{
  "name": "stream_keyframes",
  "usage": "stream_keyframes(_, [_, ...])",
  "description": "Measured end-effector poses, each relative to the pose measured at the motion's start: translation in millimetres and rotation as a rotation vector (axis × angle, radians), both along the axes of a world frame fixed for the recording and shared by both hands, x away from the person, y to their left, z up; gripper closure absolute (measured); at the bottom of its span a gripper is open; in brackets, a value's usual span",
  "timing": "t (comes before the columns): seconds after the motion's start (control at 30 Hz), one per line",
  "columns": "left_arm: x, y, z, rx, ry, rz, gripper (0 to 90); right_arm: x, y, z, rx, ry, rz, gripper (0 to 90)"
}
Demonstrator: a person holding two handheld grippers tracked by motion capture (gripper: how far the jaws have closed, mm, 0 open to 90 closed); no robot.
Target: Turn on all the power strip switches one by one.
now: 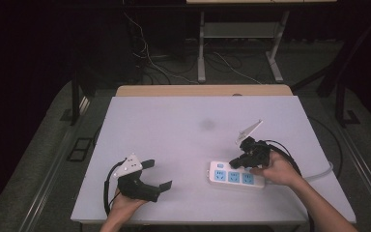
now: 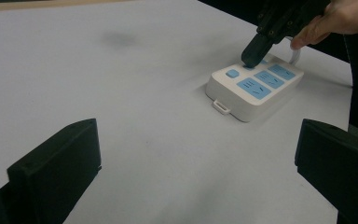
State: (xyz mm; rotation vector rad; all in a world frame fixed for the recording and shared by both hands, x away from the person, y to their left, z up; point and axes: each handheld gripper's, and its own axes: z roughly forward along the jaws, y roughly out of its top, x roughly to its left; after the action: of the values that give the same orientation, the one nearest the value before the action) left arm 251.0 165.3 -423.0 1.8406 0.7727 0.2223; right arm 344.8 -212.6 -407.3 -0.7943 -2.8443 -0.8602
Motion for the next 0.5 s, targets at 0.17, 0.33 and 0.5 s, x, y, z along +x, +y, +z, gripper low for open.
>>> stream_keyframes(0.17, [0.2, -0.5, -0.2, 0.0, 0.002, 0.0, 0.0, -0.1, 0.5, 0.1, -0.003, 0.001, -0.003, 90.0])
stream_keyframes(0.33, [0.0, -0.7, -0.1, 0.003, 0.001, -0.003, 0.0, -2.0, 5.2, -0.4, -0.006, -0.003, 0.007, 90.0])
stream_keyframes(0.5, [-0.1, 0.8, 0.1, -0.001, -0.001, 0.002, 0.0, -1.0, 9.7, 0.2, -0.026, -0.015, 0.021, 90.0])
